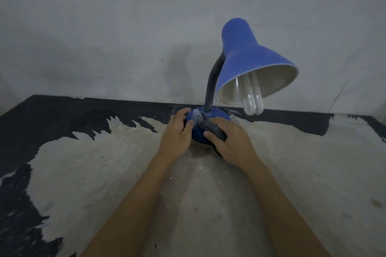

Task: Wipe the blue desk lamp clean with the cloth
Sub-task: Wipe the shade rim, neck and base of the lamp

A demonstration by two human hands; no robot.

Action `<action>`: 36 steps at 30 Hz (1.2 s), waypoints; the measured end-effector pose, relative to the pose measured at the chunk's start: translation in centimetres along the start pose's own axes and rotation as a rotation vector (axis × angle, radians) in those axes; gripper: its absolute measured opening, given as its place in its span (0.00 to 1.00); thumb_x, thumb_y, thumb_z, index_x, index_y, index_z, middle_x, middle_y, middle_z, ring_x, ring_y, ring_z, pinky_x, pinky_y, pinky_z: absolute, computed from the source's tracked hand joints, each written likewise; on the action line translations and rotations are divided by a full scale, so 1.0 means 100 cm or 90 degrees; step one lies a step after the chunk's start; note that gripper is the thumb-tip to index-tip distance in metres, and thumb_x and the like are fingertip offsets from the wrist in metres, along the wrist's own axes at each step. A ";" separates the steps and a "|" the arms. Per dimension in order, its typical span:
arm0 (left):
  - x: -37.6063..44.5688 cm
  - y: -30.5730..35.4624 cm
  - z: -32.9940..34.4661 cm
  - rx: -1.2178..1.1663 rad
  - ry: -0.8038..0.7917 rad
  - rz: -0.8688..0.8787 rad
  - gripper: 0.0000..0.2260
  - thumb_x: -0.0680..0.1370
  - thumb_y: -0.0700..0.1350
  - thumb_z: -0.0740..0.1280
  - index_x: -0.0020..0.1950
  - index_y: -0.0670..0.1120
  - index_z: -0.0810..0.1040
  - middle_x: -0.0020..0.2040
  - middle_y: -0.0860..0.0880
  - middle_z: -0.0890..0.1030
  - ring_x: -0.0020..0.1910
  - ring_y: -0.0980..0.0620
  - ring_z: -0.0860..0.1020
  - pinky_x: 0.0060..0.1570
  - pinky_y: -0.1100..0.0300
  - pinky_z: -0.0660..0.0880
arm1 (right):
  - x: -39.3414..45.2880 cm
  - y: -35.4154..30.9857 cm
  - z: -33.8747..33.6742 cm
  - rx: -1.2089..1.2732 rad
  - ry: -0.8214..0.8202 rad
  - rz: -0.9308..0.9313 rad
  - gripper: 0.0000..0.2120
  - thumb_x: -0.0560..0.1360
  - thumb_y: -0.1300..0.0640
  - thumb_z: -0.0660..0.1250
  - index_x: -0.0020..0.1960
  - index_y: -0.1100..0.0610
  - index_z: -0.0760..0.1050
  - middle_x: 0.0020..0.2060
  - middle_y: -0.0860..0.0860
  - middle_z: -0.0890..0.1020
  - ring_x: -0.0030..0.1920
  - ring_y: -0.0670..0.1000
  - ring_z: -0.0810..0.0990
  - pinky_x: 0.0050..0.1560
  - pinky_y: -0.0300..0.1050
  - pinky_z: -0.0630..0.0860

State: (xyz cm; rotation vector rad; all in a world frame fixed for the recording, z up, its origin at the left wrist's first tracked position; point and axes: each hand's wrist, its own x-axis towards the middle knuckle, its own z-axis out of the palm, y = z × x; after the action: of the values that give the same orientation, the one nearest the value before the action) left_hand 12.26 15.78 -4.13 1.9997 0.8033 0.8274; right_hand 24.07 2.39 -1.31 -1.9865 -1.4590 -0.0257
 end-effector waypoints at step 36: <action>0.002 -0.008 0.002 0.035 0.001 0.026 0.22 0.80 0.46 0.67 0.73 0.50 0.67 0.67 0.45 0.73 0.65 0.47 0.74 0.64 0.47 0.75 | 0.001 -0.004 0.013 -0.097 0.173 -0.001 0.13 0.74 0.50 0.62 0.41 0.56 0.81 0.41 0.49 0.76 0.40 0.48 0.74 0.43 0.49 0.75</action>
State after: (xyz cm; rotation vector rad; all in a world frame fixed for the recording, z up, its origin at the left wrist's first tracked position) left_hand 12.33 16.25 -4.81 2.0700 0.7966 0.8391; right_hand 23.31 3.23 -2.08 -2.0098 -1.3134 -0.4027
